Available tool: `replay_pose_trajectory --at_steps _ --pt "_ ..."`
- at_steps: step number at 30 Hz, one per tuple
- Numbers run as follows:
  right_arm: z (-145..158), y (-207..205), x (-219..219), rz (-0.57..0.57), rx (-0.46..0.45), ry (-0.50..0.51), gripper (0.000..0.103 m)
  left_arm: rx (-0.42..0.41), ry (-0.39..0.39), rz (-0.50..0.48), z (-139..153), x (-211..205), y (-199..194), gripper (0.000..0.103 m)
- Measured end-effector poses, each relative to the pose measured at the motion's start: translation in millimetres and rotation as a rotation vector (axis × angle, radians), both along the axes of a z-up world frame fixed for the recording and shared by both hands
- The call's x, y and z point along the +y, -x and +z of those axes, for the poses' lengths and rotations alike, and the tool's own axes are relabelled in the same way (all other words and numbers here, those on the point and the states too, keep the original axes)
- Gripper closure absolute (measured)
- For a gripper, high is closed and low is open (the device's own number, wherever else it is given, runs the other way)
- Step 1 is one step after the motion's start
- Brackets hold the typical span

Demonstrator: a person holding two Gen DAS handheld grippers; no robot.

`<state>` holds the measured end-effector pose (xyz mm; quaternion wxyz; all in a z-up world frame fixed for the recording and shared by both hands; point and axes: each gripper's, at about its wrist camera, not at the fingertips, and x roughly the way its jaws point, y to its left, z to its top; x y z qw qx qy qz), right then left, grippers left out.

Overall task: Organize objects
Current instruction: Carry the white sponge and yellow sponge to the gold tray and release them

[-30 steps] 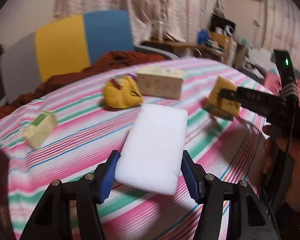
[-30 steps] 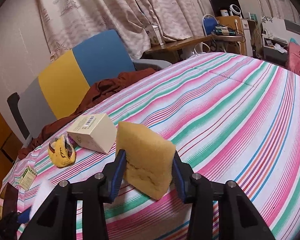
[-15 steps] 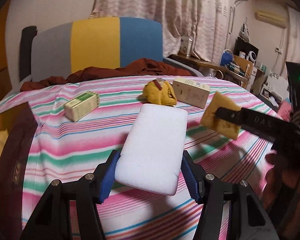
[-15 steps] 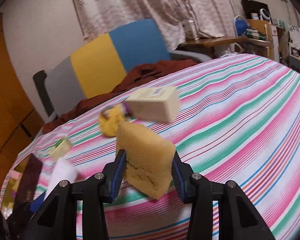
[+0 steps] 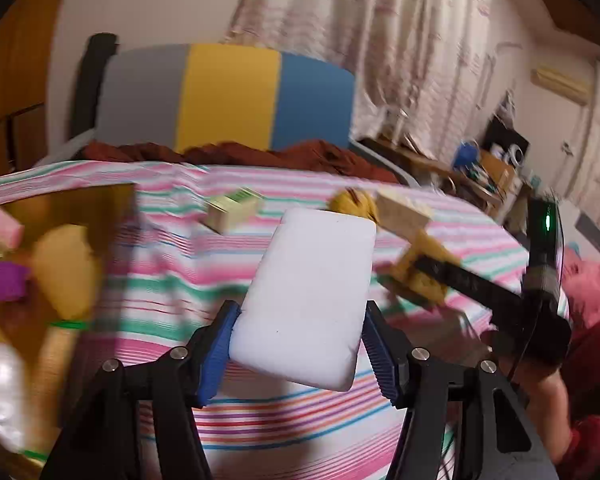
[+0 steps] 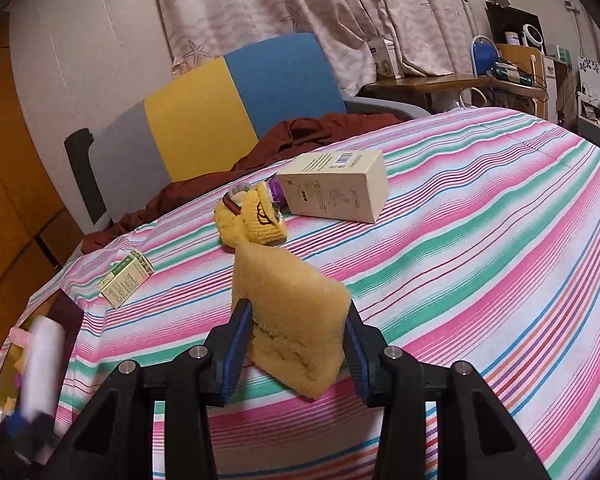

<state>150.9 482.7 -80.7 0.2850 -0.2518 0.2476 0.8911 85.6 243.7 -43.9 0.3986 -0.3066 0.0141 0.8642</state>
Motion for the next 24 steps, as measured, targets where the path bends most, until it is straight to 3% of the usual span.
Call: replay_pose_trajectory --at_steps 5,14,19,24 --pt "0 5 -5 0.005 -0.026 -0.030 0.059 -0.032 -0.017 0.157 14 -53 33 0.040" --pt "4 13 -15 0.027 -0.075 -0.082 0.059 -0.189 -0.029 0.486 10 -156 115 0.040" --pt "14 19 -37 0.087 -0.057 -0.057 0.059 -0.265 0.011 0.588 0 -195 156 0.040" --pt "29 31 -77 0.206 0.007 0.010 0.059 -0.315 0.059 0.626 -8 -218 181 0.039"
